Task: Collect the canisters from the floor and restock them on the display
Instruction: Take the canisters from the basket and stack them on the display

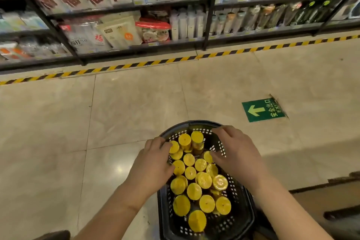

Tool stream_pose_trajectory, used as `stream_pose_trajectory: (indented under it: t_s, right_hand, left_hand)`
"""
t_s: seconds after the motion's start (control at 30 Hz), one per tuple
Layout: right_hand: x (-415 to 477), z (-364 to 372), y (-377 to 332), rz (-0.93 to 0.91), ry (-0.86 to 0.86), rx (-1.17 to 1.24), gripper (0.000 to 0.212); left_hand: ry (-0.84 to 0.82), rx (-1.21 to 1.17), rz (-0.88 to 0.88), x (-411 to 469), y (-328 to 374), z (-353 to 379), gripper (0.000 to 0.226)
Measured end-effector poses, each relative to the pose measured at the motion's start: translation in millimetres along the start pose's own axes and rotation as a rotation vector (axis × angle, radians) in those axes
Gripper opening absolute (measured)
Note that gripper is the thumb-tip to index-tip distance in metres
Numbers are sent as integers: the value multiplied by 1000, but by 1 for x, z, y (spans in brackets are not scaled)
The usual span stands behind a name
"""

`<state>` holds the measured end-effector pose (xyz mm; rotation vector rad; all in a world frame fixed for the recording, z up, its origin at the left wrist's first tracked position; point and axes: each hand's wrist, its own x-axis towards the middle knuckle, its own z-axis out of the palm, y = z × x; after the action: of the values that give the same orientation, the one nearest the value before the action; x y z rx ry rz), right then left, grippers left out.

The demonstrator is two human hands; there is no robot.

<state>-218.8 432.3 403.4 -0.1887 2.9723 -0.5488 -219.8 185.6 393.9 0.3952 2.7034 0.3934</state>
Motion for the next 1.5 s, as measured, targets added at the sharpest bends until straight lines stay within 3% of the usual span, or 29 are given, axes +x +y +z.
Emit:
stream_pose_trajectory:
  t_s: [0.33,0.53,0.67,0.9,1.03,1.3,1.5]
  right_hand:
    - [46,172,60,-44,-95,-48,50]
    - [58,240,84,-54,-183,-43,59]
    - [69,266,95,-40,-218,-61,63]
    - [74,282,100,-43,-262,-53,61]
    - [80,283,105,-42,-286,-67,62]
    - [116,299,99,-64,-235,-102,68]
    - [146,321,88,-81,-248,-195,75]
  left_hand:
    - [-75,71,43,105,-64,149,59]
    - [-90,160,26,146,-86,216,54]
    - [-91,279,-11,173,-96,247,54]
    - [-87,469,-77,201,-104,281,81]
    - [-50,536,-105,207,-100,288,63]
    - [-91,285,-146,187,-93,279,62]
    - [80,-24,-100,144,-89,245,71]
